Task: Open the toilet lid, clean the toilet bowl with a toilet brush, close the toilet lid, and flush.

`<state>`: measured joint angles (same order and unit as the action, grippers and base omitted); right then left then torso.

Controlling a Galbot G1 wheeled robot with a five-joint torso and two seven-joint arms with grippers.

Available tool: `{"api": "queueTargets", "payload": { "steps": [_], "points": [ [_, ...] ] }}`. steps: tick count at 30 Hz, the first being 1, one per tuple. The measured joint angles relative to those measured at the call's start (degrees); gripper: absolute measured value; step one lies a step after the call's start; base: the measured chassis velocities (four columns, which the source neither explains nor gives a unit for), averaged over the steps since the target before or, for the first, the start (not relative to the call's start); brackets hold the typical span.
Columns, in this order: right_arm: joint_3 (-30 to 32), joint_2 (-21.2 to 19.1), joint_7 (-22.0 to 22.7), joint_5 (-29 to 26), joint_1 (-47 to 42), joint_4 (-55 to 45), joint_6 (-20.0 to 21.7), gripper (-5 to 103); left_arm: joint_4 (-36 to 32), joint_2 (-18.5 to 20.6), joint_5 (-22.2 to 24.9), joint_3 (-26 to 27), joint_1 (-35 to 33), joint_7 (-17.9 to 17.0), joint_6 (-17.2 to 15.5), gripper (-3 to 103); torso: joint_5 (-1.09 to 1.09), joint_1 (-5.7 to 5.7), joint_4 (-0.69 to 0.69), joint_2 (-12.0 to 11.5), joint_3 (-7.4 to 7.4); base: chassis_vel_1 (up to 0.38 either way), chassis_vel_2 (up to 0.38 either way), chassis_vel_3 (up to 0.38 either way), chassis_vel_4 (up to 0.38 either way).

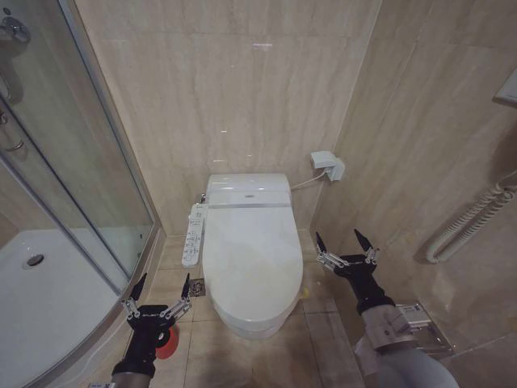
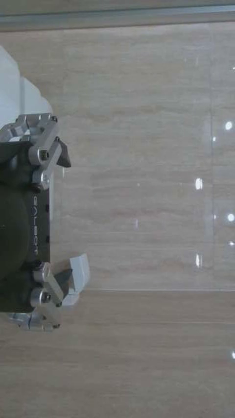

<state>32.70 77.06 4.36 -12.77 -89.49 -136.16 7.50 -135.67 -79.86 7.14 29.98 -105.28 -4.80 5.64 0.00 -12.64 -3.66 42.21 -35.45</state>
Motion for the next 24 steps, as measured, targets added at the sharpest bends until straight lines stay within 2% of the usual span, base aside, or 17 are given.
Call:
{"api": "queueTargets", "payload": {
  "steps": [24],
  "points": [
    [0.0,0.0,0.0,0.0,0.0,0.0,0.0,100,0.0,0.0,0.0,0.0,0.0,0.0,0.0,100,0.0,0.0,0.0,0.0,0.0,0.0,0.0,0.0,0.0]
  ]
}}
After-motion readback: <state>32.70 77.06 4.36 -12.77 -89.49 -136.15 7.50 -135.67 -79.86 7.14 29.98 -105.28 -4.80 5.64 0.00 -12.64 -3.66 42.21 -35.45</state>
